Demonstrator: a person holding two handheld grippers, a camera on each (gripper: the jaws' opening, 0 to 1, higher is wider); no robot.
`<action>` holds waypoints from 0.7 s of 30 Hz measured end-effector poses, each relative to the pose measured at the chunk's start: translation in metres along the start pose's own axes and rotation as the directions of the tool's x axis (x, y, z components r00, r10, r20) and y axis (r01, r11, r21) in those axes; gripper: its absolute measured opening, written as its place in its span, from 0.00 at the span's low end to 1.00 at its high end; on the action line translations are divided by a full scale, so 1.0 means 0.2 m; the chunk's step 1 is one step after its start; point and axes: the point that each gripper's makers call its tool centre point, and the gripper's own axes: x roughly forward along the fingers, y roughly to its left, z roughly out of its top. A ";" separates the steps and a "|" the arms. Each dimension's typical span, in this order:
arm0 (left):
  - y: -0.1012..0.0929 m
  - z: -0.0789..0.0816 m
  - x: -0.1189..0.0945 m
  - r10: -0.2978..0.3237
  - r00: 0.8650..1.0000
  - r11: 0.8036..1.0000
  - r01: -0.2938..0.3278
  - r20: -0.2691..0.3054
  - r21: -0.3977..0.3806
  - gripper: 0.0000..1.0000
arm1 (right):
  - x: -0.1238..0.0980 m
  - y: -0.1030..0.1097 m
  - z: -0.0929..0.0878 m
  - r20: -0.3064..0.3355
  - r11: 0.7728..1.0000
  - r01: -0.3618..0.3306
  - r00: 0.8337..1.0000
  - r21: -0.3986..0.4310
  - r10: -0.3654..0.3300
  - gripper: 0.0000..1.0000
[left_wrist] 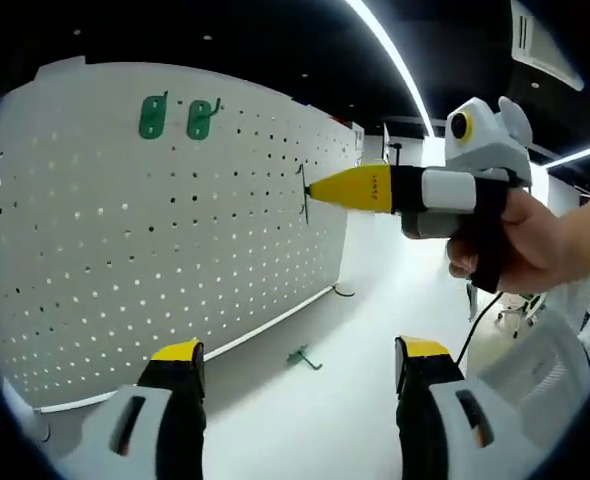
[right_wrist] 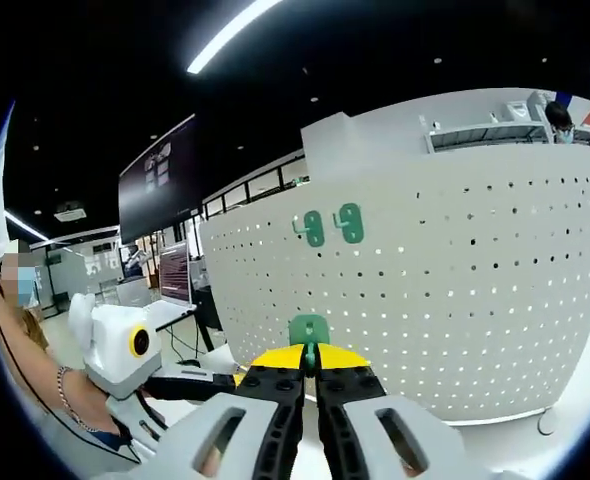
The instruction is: Insert the hook assembly into the mounting plate slot until the hook locks in place.
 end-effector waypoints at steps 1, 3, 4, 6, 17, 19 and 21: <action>0.00 -0.02 -0.01 -0.001 1.000 1.000 0.001 -0.005 -0.006 0.80 | 0.00 -0.01 0.01 0.000 1.000 0.001 1.000 -0.002 -0.001 0.00; 0.00 -0.05 -0.01 -0.003 1.000 1.000 0.002 -0.015 -0.015 0.80 | 0.01 -0.02 0.02 -0.001 1.000 0.009 1.000 -0.013 -0.009 0.00; 0.00 -0.06 -0.02 -0.004 1.000 1.000 0.004 -0.018 -0.017 0.80 | 0.01 -0.03 0.03 0.002 1.000 0.010 1.000 -0.014 -0.010 0.00; 0.00 -0.09 -0.03 0.000 1.000 1.000 -0.001 -0.026 -0.018 0.80 | 0.02 -0.05 0.06 0.008 1.000 0.022 1.000 -0.015 -0.022 0.00; 0.02 -0.19 -0.08 0.005 0.998 1.000 -0.006 -0.056 -0.029 0.79 | 0.06 -0.13 0.13 0.019 0.997 0.062 0.998 -0.037 -0.061 0.00; 0.02 -0.20 -0.09 0.007 0.998 0.999 -0.009 -0.056 -0.037 0.79 | 0.06 -0.14 0.14 0.019 0.997 0.067 0.998 -0.041 -0.066 0.00; 0.02 -0.21 -0.10 0.008 0.998 0.999 -0.010 -0.059 -0.041 0.79 | 0.07 -0.15 0.15 0.020 0.996 0.071 0.997 -0.045 -0.070 0.00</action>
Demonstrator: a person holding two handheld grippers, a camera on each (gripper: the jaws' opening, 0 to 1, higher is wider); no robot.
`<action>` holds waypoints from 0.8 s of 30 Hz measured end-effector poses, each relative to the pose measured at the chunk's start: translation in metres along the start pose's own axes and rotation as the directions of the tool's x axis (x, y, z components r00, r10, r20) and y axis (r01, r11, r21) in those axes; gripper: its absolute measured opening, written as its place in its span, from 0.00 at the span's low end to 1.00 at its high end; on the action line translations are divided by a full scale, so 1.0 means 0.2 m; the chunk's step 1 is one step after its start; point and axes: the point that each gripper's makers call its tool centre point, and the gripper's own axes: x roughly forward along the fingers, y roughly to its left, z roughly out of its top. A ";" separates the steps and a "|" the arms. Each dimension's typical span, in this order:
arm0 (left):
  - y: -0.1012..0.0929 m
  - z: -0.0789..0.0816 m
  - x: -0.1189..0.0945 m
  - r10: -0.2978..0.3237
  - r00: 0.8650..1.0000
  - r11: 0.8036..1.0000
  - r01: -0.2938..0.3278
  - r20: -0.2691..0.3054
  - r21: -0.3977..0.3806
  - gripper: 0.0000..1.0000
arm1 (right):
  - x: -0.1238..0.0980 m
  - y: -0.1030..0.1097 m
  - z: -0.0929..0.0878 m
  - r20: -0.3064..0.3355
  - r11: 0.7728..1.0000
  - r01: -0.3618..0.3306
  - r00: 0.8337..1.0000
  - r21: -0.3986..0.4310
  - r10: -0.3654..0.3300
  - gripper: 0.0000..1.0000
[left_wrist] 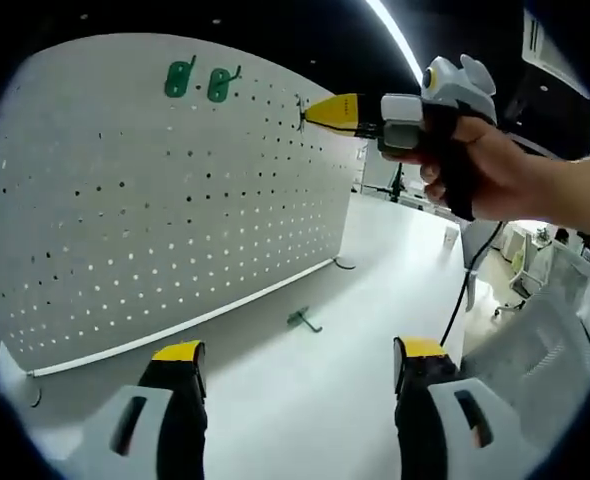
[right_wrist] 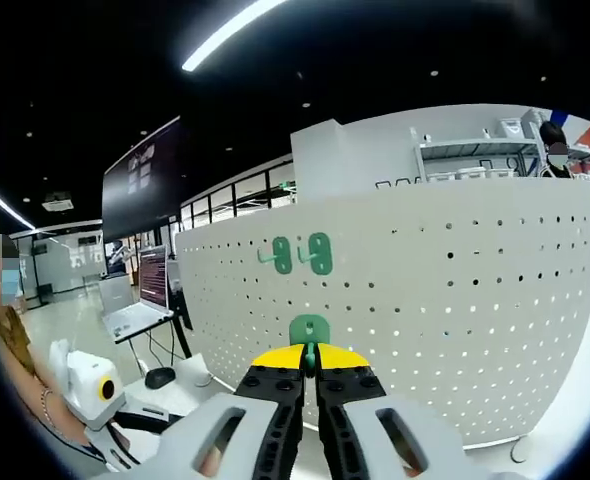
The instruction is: Insert the hook assembly into the mounting plate slot until the hook locks in place.
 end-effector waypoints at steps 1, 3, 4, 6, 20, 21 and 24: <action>0.00 -0.01 0.00 0.000 1.000 1.000 0.000 -0.001 0.001 0.79 | 0.00 0.00 0.01 0.000 1.000 0.003 1.000 -0.008 -0.003 0.00; 0.00 -0.01 -0.01 0.000 1.000 1.000 0.000 -0.004 0.003 0.79 | 0.01 -0.01 0.02 0.001 1.000 0.008 1.000 -0.018 -0.008 0.00; 0.00 -0.02 -0.01 -0.001 1.000 1.000 0.001 -0.004 0.003 0.78 | 0.01 -0.02 0.03 0.001 1.000 0.011 1.000 -0.018 -0.011 0.00; 0.00 -0.03 -0.02 0.000 1.000 1.000 0.000 -0.004 0.003 0.79 | 0.02 -0.04 0.04 0.006 1.000 0.022 1.000 -0.011 -0.022 0.00; 0.02 -0.05 -0.04 0.011 1.000 1.000 -0.011 0.002 -0.005 0.79 | 0.11 -0.08 0.11 0.027 0.996 0.077 0.997 -0.034 -0.076 0.00; 0.02 -0.05 -0.04 0.014 1.000 1.000 -0.014 0.005 -0.008 0.79 | 0.11 -0.08 0.12 0.029 0.996 0.083 0.996 -0.041 -0.082 0.00; 0.03 -0.05 -0.04 0.016 1.000 1.000 -0.016 0.006 -0.010 0.79 | 0.13 -0.09 0.13 0.036 0.994 0.094 0.995 -0.051 -0.092 0.00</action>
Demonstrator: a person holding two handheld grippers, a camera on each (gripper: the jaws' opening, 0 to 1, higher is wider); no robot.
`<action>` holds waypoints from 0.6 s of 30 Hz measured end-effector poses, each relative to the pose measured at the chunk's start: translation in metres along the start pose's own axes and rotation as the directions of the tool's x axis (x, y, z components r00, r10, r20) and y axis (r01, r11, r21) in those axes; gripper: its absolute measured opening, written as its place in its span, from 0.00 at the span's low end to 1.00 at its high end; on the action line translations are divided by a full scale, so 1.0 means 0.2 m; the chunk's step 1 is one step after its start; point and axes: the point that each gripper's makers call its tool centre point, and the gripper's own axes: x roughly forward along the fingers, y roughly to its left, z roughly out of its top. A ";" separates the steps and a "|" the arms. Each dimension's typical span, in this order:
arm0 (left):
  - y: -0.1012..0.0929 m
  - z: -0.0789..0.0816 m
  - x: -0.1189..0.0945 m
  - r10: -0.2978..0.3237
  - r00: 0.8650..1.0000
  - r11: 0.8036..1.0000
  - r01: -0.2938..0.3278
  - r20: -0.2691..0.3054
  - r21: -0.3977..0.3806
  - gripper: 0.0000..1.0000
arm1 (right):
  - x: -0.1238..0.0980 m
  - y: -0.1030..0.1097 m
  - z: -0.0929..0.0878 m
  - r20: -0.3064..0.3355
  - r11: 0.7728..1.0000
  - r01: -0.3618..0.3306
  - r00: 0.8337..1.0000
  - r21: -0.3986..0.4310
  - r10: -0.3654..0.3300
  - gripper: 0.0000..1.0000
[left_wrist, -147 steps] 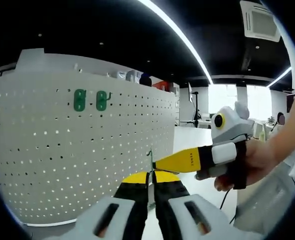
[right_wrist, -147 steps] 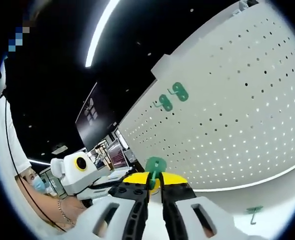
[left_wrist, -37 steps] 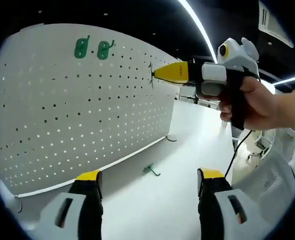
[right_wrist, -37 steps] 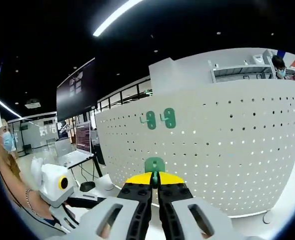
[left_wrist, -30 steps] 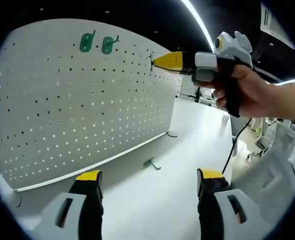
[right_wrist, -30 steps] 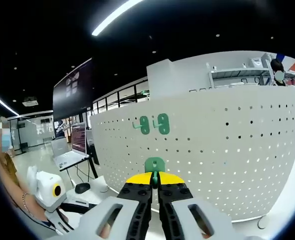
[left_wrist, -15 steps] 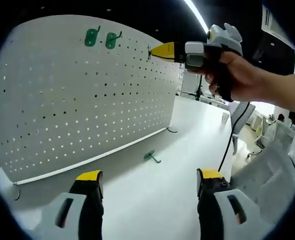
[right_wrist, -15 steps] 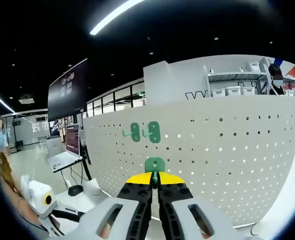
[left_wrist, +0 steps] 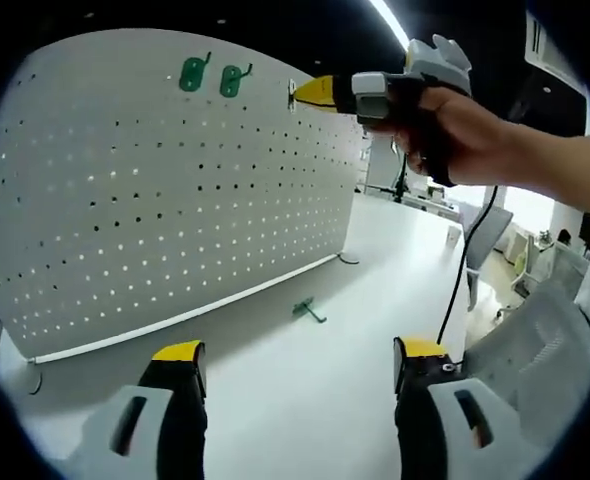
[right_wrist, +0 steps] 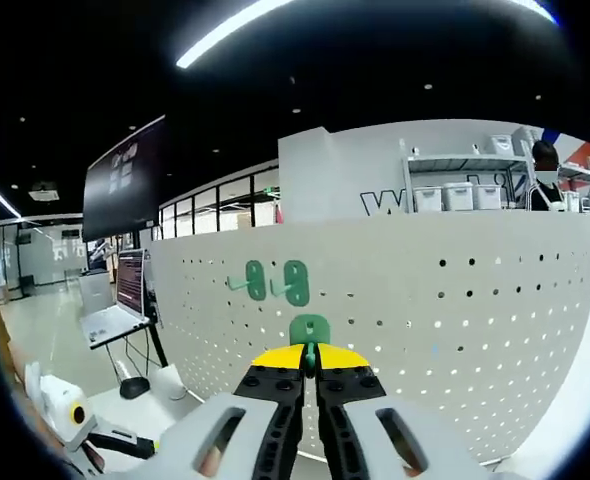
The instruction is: Insert the hook assembly into the mounting plate slot until the hook locks in place.
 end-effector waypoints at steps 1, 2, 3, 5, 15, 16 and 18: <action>0.00 0.00 0.00 0.001 1.000 1.000 -0.001 0.004 -0.002 0.79 | 0.01 0.00 0.00 0.000 1.000 0.002 1.000 -0.002 -0.002 0.00; 0.00 0.00 0.00 0.000 1.000 1.000 0.000 0.005 -0.004 0.79 | 0.02 -0.01 0.01 0.002 1.000 0.007 1.000 -0.005 -0.007 0.00; 0.00 0.00 0.00 0.000 1.000 1.000 0.000 0.003 -0.004 0.79 | 0.02 -0.01 0.01 0.003 1.000 0.013 1.000 -0.012 -0.013 0.00; 0.00 0.00 0.01 -0.002 1.000 1.000 0.002 0.003 -0.002 0.79 | 0.04 -0.02 0.02 0.007 1.000 0.019 1.000 -0.019 -0.019 0.00; -0.01 -0.02 0.01 -0.007 1.000 1.000 0.007 -0.004 0.001 0.78 | 0.10 -0.09 0.10 0.044 0.996 0.077 0.996 -0.050 -0.075 0.00; -0.01 -0.03 0.01 -0.008 1.000 1.000 0.008 -0.007 0.002 0.78 | 0.11 -0.09 0.10 0.047 0.995 0.080 0.996 -0.054 -0.078 0.00; -0.01 -0.03 0.01 -0.008 1.000 1.000 0.008 -0.007 0.002 0.77 | 0.12 -0.11 0.11 0.050 0.995 0.089 0.995 -0.055 -0.086 0.00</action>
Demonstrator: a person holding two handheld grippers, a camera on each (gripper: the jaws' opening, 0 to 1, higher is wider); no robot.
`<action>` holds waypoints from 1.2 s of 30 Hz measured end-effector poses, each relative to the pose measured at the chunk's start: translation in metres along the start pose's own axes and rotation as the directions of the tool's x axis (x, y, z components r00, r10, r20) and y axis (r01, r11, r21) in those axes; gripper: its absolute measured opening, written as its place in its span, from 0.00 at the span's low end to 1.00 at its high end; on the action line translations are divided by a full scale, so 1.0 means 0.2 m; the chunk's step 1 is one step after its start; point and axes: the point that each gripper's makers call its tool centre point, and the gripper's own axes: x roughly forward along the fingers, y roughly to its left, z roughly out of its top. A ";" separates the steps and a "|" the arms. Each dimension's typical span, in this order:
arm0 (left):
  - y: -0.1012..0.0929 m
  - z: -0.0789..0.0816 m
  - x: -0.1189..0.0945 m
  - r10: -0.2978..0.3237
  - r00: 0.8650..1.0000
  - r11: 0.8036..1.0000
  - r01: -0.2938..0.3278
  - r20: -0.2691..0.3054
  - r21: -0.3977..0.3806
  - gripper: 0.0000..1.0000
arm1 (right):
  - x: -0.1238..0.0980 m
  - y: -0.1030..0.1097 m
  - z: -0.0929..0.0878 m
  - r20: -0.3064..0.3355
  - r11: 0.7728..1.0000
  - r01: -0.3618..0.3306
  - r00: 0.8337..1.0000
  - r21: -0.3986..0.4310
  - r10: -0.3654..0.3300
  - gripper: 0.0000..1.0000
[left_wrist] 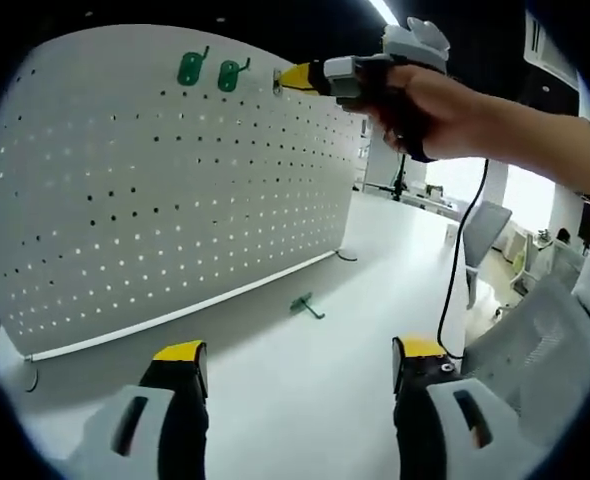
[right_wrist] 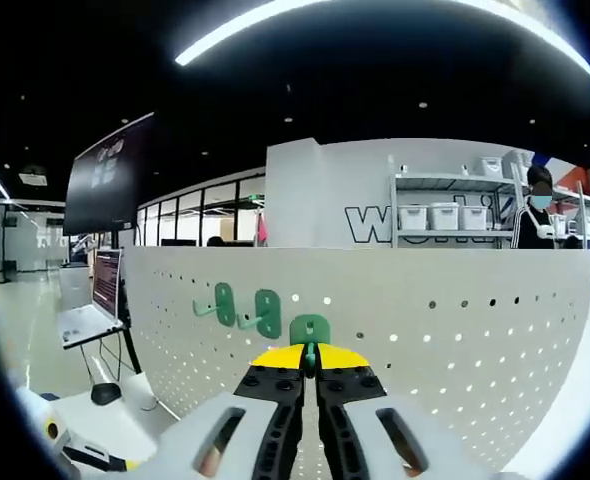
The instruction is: Insert the hook assembly into the mounting plate slot until the hook locks in place.
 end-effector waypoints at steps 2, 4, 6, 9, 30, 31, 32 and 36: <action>0.00 0.00 0.00 0.001 1.000 1.000 -0.001 -0.001 -0.003 0.77 | 0.01 -0.01 0.01 0.007 1.000 0.007 1.000 0.000 -0.007 0.00; 0.00 -0.01 0.00 0.001 1.000 1.000 -0.001 -0.001 -0.006 0.77 | 0.02 -0.02 0.01 0.013 1.000 0.015 1.000 0.004 -0.015 0.00; 0.00 -0.01 0.00 0.000 1.000 1.000 0.000 -0.002 -0.007 0.77 | 0.03 -0.03 0.02 0.018 1.000 0.018 1.000 0.004 -0.018 0.00; -0.01 -0.01 0.00 -0.002 1.000 1.000 0.002 -0.004 -0.010 0.77 | 0.04 -0.03 0.02 0.022 1.000 0.019 1.000 0.002 -0.019 0.00; 0.02 -0.04 -0.02 0.017 1.000 0.999 -0.018 -0.009 -0.041 0.76 | 0.12 -0.04 0.03 0.030 1.000 0.019 0.999 0.002 -0.019 0.00; 0.02 -0.04 -0.02 0.019 1.000 0.999 -0.019 -0.009 -0.041 0.76 | 0.12 -0.04 0.03 0.030 1.000 0.019 0.999 0.001 -0.019 0.00; 0.02 -0.04 -0.03 0.019 1.000 0.999 -0.020 -0.008 -0.042 0.76 | 0.12 -0.04 0.03 0.028 1.000 0.020 0.999 -0.001 -0.020 0.00; 0.03 -0.04 -0.03 0.023 1.000 0.998 -0.023 -0.006 -0.051 0.76 | 0.12 -0.04 0.03 0.032 1.000 0.026 0.999 0.002 -0.026 0.00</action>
